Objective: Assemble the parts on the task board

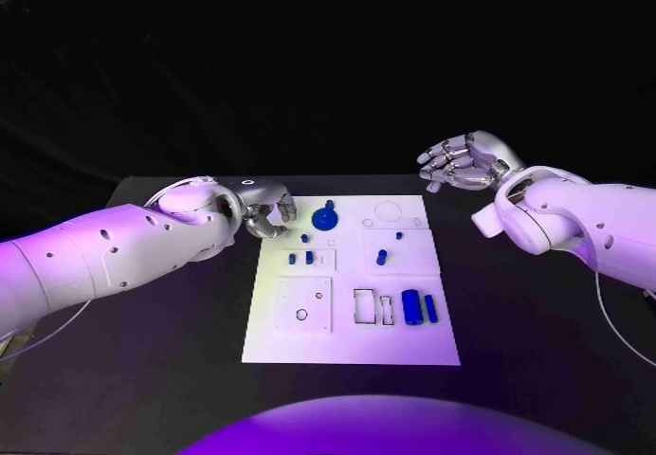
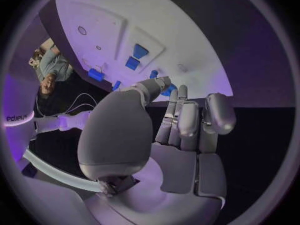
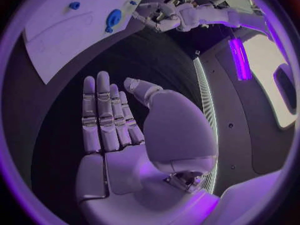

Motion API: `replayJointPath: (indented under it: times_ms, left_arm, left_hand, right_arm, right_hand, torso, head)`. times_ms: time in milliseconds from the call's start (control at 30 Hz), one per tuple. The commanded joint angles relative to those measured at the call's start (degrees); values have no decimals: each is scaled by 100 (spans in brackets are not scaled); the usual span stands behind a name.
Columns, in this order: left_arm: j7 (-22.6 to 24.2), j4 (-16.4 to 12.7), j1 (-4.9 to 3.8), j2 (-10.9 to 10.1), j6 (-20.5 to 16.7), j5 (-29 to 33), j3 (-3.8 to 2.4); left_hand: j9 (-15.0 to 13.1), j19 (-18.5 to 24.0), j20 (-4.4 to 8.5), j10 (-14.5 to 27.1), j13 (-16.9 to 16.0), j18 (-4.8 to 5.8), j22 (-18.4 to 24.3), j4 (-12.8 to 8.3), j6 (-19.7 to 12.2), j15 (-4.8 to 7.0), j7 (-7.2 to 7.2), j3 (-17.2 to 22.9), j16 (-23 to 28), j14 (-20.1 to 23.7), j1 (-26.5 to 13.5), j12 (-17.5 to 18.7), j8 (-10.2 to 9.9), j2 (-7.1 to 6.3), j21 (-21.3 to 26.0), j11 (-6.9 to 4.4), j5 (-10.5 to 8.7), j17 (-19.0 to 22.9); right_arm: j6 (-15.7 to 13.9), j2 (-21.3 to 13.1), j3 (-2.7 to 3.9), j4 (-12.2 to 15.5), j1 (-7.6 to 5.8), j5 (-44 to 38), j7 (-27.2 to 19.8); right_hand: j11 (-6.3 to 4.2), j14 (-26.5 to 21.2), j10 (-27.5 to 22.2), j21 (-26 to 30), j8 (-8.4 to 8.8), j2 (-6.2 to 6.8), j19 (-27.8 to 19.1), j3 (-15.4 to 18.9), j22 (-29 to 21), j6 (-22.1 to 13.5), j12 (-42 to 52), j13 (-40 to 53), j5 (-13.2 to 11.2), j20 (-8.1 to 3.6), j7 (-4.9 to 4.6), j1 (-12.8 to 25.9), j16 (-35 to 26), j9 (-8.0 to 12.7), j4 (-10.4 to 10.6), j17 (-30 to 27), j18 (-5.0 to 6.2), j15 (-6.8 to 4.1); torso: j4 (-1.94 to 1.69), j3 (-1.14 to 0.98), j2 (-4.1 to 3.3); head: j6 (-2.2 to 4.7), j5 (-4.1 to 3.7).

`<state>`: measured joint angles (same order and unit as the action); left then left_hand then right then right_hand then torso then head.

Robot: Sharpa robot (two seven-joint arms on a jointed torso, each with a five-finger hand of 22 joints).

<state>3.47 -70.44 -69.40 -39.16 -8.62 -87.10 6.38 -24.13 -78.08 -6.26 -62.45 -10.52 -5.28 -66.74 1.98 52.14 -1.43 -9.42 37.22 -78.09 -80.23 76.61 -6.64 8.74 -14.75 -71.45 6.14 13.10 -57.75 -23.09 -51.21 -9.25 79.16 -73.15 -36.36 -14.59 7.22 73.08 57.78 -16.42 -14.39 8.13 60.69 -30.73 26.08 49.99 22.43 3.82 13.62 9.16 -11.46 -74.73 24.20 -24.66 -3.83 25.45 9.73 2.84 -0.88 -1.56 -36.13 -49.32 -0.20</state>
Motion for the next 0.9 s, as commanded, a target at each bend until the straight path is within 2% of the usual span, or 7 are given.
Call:
replayJointPath:
  times_ms: [33, 100, 133, 333, 367, 467, 900]
  left_arm:
    - [186, -53, -23, -166, -283, 1098, -68]
    - [370, -81, -51, -309, -428, 1952, -112]
    - [465, -99, -60, -362, -476, 2350, -124]
    - [1163, -345, -92, -668, -548, 5047, -161]
    - [1319, -432, -95, -732, -497, 5586, -165]
    - [1603, -658, -97, -860, -368, 6484, -170]
    - [1981, -1108, -94, -1049, -274, 7457, -173]
  left_hand:
    - [-1, -5, -12, -55, -15, -21, -24, -15, 58, 12, -15, 59, 5, 14, 92, -34, 13, 7, -10, -10, 32, -7]
    - [-32, 29, 2, -227, -65, -41, 48, -71, 223, 31, -16, 131, 25, 27, 188, -153, 108, 86, 46, -36, 23, 64]
    - [-44, 399, 3, -151, -58, -182, 672, -86, 291, 18, -43, 175, 418, 393, 206, -139, 154, 123, 579, -11, 23, 891]
    - [-42, 813, -19, -211, -114, -318, 1323, 30, 269, 12, -28, -8, 783, 744, 10, -279, 176, 138, 1195, -36, -1, 1529]
    - [-44, 1195, -24, -160, -127, -439, 1936, 88, 258, 5, -33, -123, 1175, 1115, -62, -305, 187, 144, 1785, -25, -2, 2175]
    - [-46, 1249, -14, -223, -186, -466, 2156, 148, 241, 23, -18, -314, 1292, 1187, -106, -444, 207, 179, 2041, -56, 4, 2333]
    - [-63, 1319, 9, -334, -275, -498, 2455, 232, 316, 58, 37, -539, 1361, 1269, -159, -631, 277, 180, 2367, -106, 1, 2448]
  right_arm:
    - [530, 9, 1, 22, 6, -1634, 424]
    - [619, 14, 2, 70, 12, -2485, 597]
    - [650, 18, 3, 94, 16, -2820, 670]
    - [847, 60, 5, 256, 49, -4596, 1176]
    - [902, 75, 5, 291, 60, -4933, 1303]
    - [1026, 118, 6, 364, 87, -5571, 1579]
    - [1458, 271, 5, 551, 206, -6585, 2137]
  right_hand:
    - [-156, 650, 348, -657, -6, -35, 333, 101, 501, 262, -193, -25, -27, -254, 102, -85, 408, 62, -131, 280, 52, -179]
    - [-194, 880, 511, -1013, 35, -108, 373, 85, 807, 377, -333, -19, -15, -353, 146, -123, 656, 113, -189, 473, 50, -233]
    - [-227, 1135, 676, -1472, 112, -93, 366, 64, 1214, 488, -546, -13, -46, -423, 166, -90, 1076, 186, -261, 777, 38, -280]
    - [-220, 1373, 814, -2106, 293, 0, 395, -137, 1780, 581, -1041, 0, -206, -396, 196, 155, 3270, 300, -239, 2746, 49, -267]
    - [-213, 1384, 851, -2656, 329, 73, 633, -206, 2266, 607, -1169, 8, -234, -383, 193, 219, 3748, 312, -228, 3153, -20, -260]
    - [-211, 1404, 870, -3586, 362, 166, 1076, -294, 3087, 645, -1343, 14, -282, -344, 214, 303, 4464, 311, -192, 3813, -179, -262]
    - [-167, 1432, 812, -4770, 387, 274, 1615, -427, 4150, 675, -1589, 31, -295, -290, 216, 340, 5285, 275, -154, 4579, -396, -222]
  torso:
    - [-2, -8, 4]
    - [-6, -11, 18]
    - [-6, -10, 15]
    - [-5, 8, 4]
    - [-4, 11, 1]
    - [-12, 14, -7]
    - [-14, 15, 3]
  head:
    - [52, -71]
    - [72, -106]
    - [89, -114]
    - [166, -231]
    - [171, -246]
    - [185, -296]
    - [146, -324]
